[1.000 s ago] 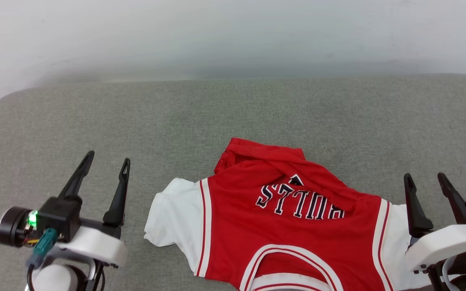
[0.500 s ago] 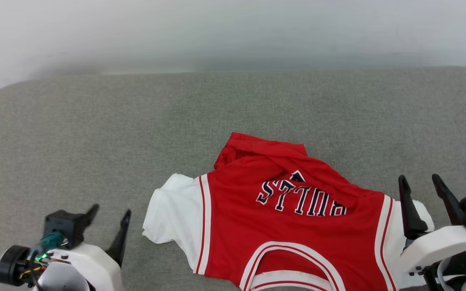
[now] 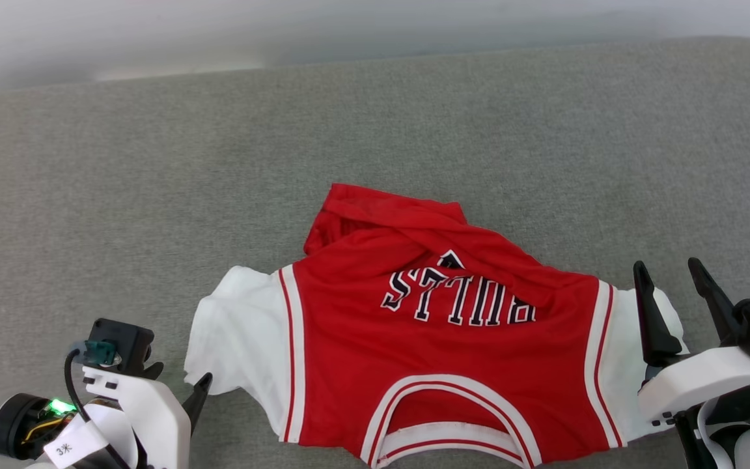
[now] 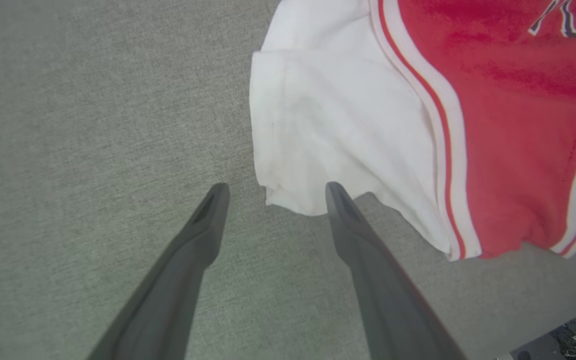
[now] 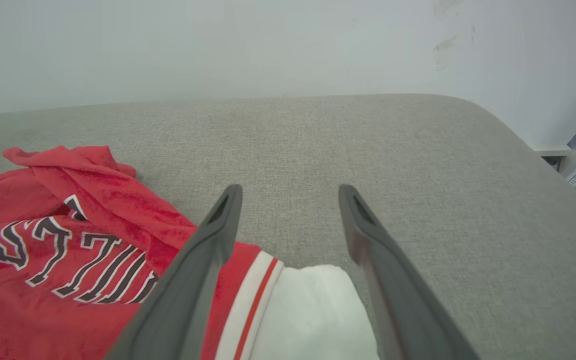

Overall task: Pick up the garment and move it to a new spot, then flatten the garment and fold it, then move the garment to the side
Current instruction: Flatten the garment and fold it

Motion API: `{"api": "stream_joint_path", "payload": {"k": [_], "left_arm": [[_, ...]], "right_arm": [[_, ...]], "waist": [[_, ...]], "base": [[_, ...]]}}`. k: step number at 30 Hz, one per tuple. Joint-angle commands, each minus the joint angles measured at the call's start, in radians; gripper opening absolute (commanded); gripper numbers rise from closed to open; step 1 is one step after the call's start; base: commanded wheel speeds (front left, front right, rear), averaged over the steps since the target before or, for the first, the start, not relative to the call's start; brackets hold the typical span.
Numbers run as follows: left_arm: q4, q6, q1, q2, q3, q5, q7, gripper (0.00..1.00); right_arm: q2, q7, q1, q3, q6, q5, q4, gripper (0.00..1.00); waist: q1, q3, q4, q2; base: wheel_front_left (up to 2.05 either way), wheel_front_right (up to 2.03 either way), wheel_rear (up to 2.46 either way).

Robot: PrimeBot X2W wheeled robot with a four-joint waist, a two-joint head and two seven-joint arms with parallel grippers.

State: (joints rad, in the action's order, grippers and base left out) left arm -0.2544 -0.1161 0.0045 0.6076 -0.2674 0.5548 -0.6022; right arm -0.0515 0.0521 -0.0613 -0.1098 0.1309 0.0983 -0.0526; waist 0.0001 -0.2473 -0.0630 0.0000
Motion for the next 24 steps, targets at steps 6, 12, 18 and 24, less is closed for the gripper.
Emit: {"api": "stream_joint_path", "payload": {"k": [6,12,18,24], "left_arm": [[0.07,-0.004,-0.036,0.004,-0.02,-0.025,-0.01,1.0],[0.166,-0.002,-0.029,0.009,-0.041,-0.032,-0.032,1.0],[0.279,0.037,0.023,-0.004,-0.117,-0.018,-0.096,0.0],[0.276,0.028,0.015,-0.023,-0.102,-0.021,-0.023,0.0]], "right_arm": [[0.002,-0.011,-0.023,0.002,0.0,0.01,0.008,1.0],[0.002,-0.017,-0.028,0.004,0.0,0.008,0.016,1.0],[0.002,-0.016,-0.033,0.0,0.0,0.003,0.025,1.0],[-0.002,0.001,-0.013,-0.004,0.0,-0.011,0.02,1.0]], "waist": [[-0.0001,-0.044,-0.031,0.0],[-0.0001,-0.062,-0.042,0.0],[-0.0001,-0.053,-0.046,0.0],[-0.0001,-0.004,-0.028,0.0]], "base": [[0.0,0.0,0.0],[0.0,0.0,0.0],[0.0,0.0,0.0],[0.0,0.0,0.0]]}}
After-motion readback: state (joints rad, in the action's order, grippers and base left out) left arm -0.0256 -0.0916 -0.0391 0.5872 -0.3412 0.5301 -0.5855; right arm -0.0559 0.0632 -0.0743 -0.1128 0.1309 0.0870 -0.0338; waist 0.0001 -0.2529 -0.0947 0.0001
